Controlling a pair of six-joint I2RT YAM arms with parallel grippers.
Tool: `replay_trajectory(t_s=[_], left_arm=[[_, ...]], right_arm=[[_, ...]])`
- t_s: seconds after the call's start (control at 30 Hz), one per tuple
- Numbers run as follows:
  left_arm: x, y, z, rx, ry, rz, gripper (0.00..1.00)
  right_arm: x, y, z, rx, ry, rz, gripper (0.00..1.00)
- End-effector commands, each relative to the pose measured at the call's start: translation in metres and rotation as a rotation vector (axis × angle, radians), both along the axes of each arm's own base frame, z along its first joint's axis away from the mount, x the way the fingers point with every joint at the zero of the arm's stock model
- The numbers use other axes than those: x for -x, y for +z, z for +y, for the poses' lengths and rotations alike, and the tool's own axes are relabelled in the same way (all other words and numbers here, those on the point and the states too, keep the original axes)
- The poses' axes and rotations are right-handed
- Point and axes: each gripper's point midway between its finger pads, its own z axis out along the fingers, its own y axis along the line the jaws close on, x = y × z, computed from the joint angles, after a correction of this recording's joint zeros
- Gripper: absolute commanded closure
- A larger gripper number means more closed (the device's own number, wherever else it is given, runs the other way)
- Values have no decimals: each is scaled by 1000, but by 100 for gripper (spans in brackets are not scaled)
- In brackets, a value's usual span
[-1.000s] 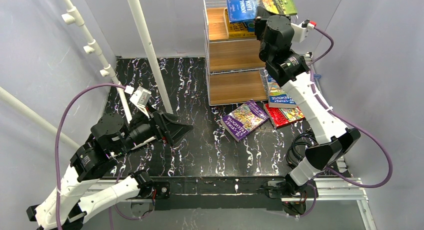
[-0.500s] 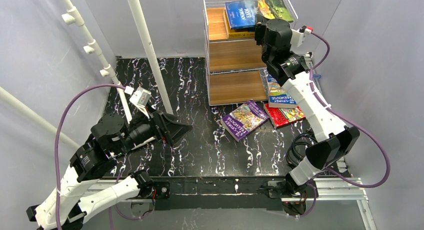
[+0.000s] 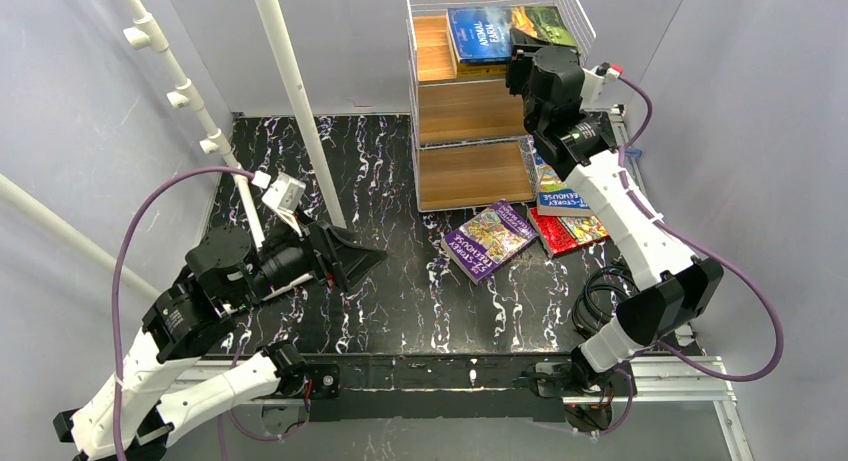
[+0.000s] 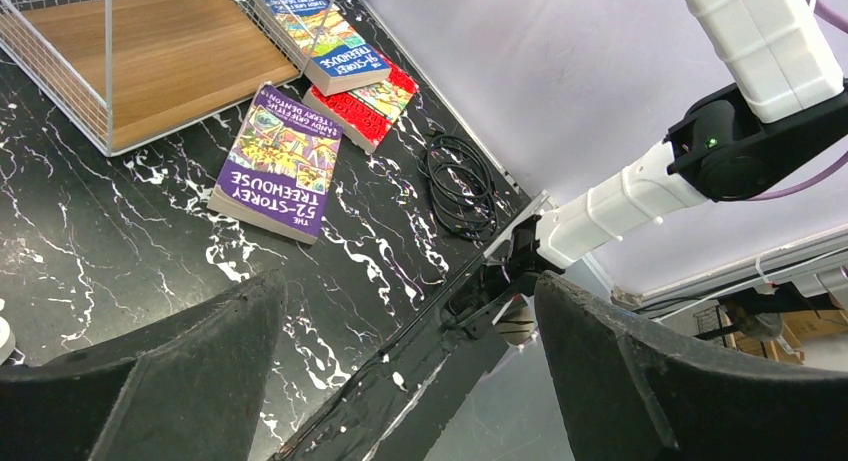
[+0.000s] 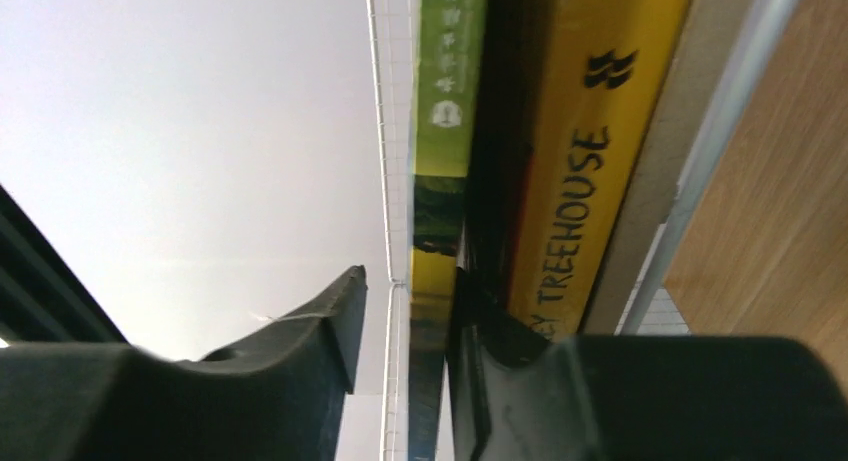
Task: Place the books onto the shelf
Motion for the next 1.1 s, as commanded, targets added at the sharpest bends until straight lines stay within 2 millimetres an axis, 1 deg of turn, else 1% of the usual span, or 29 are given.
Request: replay_trajectory(t_s=[0.0,0.03,0.1,0.2,0.23,0.3,0.33,0.57,0.7,0.8,0.93,1.07], left_arm=[[-4,-3,0,-22,12,-5,8],[-4,-3,0,-21,13,-5,8],[-4,-3,1,-20,15,-6,8],[-4,-4,1,-19,15,-3,8],[-4,-4,1,-20,14,-3,8],[-4,-4,0,-19,14,-1,8],[-4,-4,0,-18,13,-2,8],[-5,-3,-2,-16,7,-1,8],[-5,-2,-3,-16,7,0,8],[-5,-2,-3,-15,7,1,8],[-4,-3,-2,-15,9,0,8],[-4,-2,-2,-14,10,-1,8]], right_arm=[[15,38,-10,-57,-5,-100,51],[16,39,-11,-53,-8,-102,47],[18,42,-15,-50,-19,-102,44],[21,49,-20,-41,-40,-96,34],[21,50,-21,-37,-45,-88,32],[22,48,-23,-43,-53,-64,32],[23,44,-24,-47,-55,-41,34],[21,47,-17,-47,-31,39,36],[16,46,-10,-43,-8,86,29],[15,39,-4,-50,12,109,24],[15,26,0,-54,32,146,23],[20,19,1,-57,46,164,22]])
